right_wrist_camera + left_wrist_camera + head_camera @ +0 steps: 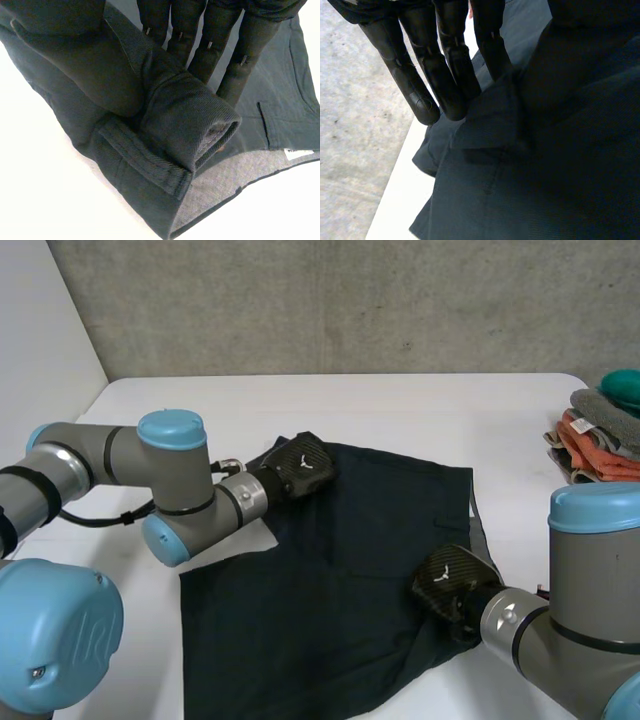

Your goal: Fold the laundry.

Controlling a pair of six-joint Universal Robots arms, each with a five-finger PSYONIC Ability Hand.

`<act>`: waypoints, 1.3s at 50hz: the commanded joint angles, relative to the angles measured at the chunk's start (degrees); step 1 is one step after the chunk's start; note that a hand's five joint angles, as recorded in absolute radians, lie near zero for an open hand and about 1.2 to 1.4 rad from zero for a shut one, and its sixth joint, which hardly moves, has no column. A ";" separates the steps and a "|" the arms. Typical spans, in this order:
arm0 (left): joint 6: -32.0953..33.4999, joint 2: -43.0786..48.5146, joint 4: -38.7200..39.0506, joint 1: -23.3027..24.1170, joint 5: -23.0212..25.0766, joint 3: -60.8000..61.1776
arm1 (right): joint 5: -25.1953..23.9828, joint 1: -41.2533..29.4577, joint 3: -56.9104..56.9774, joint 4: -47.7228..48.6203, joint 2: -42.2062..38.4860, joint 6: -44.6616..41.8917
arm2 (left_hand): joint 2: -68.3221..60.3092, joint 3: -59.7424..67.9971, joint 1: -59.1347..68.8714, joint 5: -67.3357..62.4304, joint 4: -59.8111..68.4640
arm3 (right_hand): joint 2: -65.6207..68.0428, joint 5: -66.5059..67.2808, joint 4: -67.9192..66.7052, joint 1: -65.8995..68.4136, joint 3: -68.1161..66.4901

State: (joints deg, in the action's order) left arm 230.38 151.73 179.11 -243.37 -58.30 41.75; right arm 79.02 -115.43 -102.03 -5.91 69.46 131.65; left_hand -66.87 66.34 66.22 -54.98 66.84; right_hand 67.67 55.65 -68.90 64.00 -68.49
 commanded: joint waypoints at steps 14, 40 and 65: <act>-6.79 -17.34 13.20 -6.32 -15.61 26.01 | -0.01 0.38 0.25 0.37 0.15 0.01 | -13.13 13.66 13.78 -15.02 13.16 | 12.33 14.35 -11.10 16.00 -11.51; -26.03 -35.00 -3.24 -6.06 -33.64 35.67 | -0.01 0.99 3.41 3.10 0.24 10.90 | 48.08 -47.55 -47.43 46.19 -48.05 | 12.33 14.35 -11.10 16.00 -11.51; -48.62 -56.64 -13.88 0.71 -27.04 72.07 | -0.01 3.54 8.42 5.65 -3.01 28.58 | 45.56 -45.03 -44.91 43.67 -45.53 | 12.33 14.35 -11.10 16.00 -11.51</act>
State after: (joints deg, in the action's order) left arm 184.64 91.87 163.52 -244.68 -84.50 114.17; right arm 78.91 -111.34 -92.95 -0.42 66.11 160.81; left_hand -19.31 19.37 20.27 -8.59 18.94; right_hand 67.67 55.65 -68.90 64.01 -68.49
